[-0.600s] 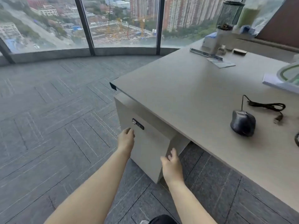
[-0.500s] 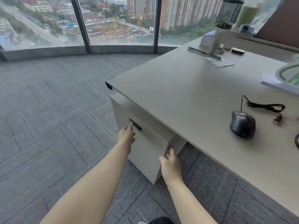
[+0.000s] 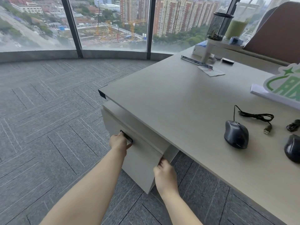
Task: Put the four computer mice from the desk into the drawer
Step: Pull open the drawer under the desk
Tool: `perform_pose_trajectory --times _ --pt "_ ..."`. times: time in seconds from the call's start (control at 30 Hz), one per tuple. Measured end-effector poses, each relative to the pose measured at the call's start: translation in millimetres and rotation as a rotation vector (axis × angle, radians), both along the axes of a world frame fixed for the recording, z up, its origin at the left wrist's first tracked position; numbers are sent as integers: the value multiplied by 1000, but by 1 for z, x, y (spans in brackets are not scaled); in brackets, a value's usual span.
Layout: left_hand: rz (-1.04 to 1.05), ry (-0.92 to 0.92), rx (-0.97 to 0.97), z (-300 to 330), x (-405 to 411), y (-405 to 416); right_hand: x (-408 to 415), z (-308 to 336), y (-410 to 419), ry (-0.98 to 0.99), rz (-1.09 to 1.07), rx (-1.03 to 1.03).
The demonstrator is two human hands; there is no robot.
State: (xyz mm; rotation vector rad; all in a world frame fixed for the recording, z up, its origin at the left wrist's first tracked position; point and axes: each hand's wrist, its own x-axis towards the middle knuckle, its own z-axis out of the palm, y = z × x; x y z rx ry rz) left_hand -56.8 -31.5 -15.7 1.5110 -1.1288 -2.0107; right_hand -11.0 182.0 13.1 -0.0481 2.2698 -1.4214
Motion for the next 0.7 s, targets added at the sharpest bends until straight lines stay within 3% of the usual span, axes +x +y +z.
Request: perform_pose_trajectory --times 0.23,0.7 --pt "55 -3 36 2 87 -9 61 12 8 119 140 14" --pt "128 9 -40 3 283 -33 196 9 -7 100 568 18"
